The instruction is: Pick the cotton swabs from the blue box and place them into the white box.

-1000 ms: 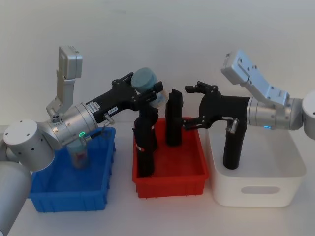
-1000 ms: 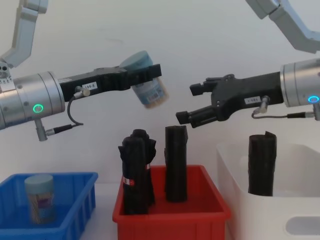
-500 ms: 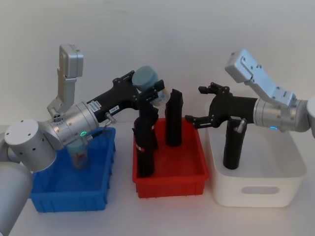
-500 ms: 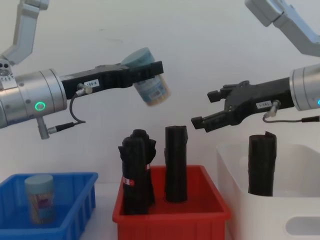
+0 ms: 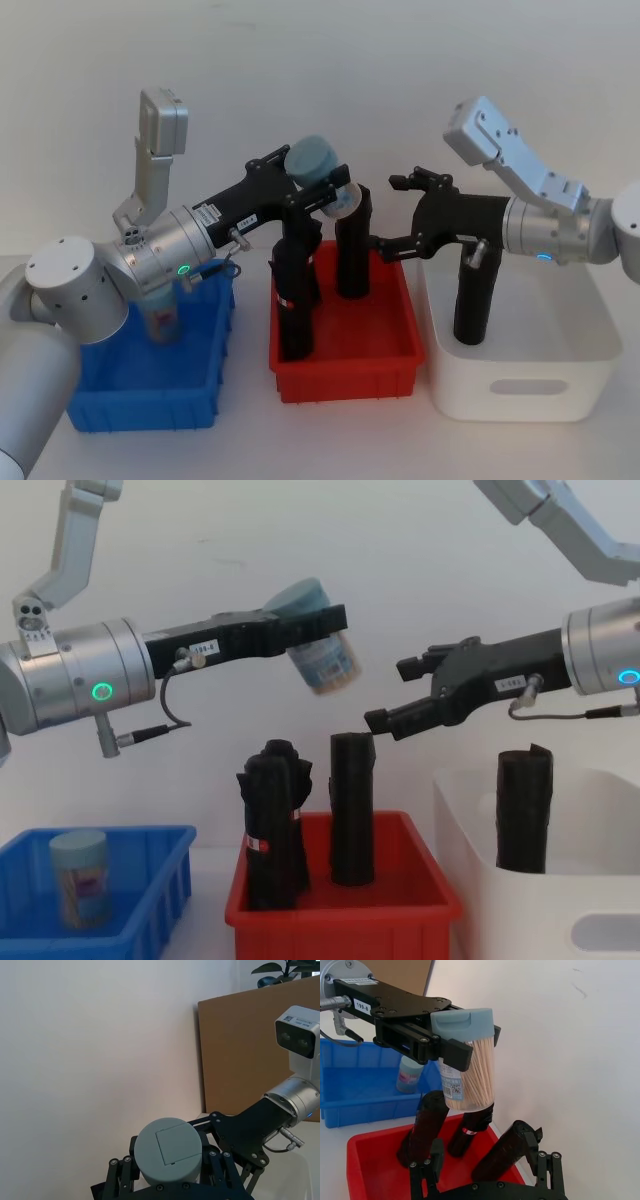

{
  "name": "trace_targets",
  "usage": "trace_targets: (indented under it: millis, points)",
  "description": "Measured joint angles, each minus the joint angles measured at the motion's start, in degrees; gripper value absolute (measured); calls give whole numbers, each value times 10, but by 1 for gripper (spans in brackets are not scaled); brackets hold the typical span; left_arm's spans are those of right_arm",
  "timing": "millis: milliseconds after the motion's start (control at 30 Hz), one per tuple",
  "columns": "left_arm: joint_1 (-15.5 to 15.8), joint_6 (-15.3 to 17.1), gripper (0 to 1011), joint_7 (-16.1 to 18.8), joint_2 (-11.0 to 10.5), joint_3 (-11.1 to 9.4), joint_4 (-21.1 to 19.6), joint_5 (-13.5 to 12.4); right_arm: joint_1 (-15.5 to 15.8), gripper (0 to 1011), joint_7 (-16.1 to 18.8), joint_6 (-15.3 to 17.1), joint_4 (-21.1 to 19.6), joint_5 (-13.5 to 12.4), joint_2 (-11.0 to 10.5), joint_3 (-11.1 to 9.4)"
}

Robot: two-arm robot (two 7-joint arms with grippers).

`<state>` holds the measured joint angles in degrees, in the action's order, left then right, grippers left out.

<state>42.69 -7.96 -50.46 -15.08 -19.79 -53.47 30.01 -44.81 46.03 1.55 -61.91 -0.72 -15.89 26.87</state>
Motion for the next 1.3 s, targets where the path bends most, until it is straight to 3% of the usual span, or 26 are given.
trace_targets:
  millis: [1300]
  points:
    - [24,-3,678,-17,17,-16,59,7,-39,1002,9,-22,34,32,29,23]
